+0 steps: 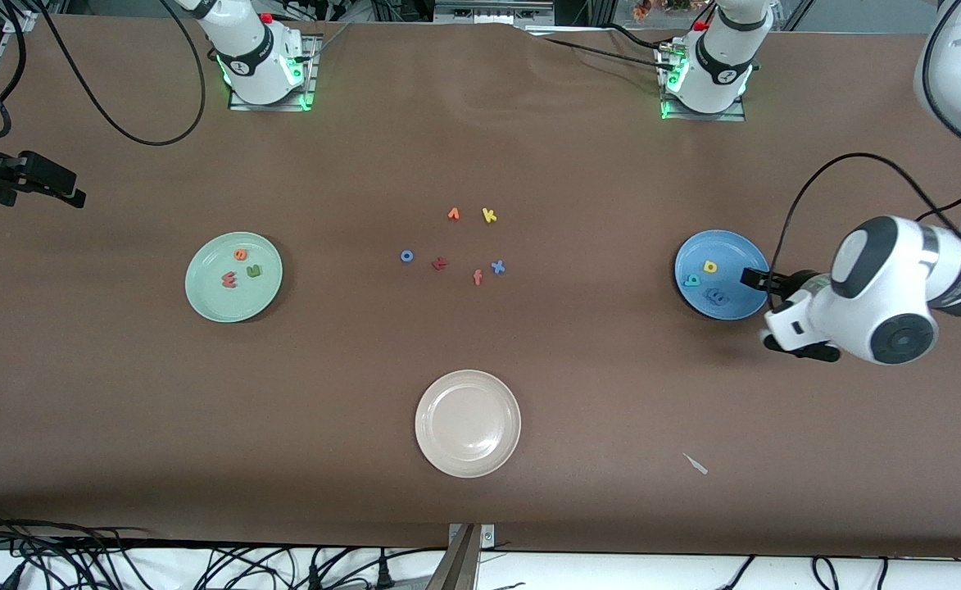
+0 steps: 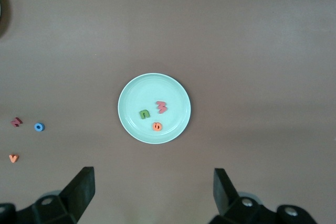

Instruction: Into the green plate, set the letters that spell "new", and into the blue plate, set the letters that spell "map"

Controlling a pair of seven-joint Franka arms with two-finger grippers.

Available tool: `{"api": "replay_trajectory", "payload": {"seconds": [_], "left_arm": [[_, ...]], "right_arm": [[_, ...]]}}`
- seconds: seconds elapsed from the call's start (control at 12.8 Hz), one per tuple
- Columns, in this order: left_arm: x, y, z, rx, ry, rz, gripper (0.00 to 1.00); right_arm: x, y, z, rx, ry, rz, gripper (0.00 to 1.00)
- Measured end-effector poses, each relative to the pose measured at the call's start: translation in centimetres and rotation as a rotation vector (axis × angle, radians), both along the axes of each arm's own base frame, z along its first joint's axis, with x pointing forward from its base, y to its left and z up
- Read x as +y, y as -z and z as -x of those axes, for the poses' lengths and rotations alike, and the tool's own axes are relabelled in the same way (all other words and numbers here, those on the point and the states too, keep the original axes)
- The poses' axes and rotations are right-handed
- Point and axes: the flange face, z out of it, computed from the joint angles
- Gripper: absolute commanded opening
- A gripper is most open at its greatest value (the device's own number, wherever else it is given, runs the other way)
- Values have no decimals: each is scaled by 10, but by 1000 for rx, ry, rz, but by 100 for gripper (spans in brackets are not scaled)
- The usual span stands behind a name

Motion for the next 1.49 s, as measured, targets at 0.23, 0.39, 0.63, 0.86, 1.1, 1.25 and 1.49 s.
{"api": "replay_trajectory", "payload": {"seconds": [0.23,0.39,0.63,0.86,1.1,1.25,1.49], "left_arm": [[11,-89,5,-121,-130,-56,100],[31,-160,16,-243,-220,-40,100],[25,-250,34,-451,-224,-29,100],[-11,-261,52,-428,-172,-11,100],[-15,-252,54,-398,-191,33,100],[-13,-258,56,-390,-195,36,100],[-17,-265,57,-400,-188,39,100]], "right_arm": [[0,0,0,0,0,0,100],[0,0,0,0,0,0,100],[0,0,0,-1,-1,0,100],[0,0,0,-1,-1,0,100],[0,0,0,-1,-1,0,100],[0,0,0,-1,-1,0,100],[0,0,0,-1,-1,0,100]]}}
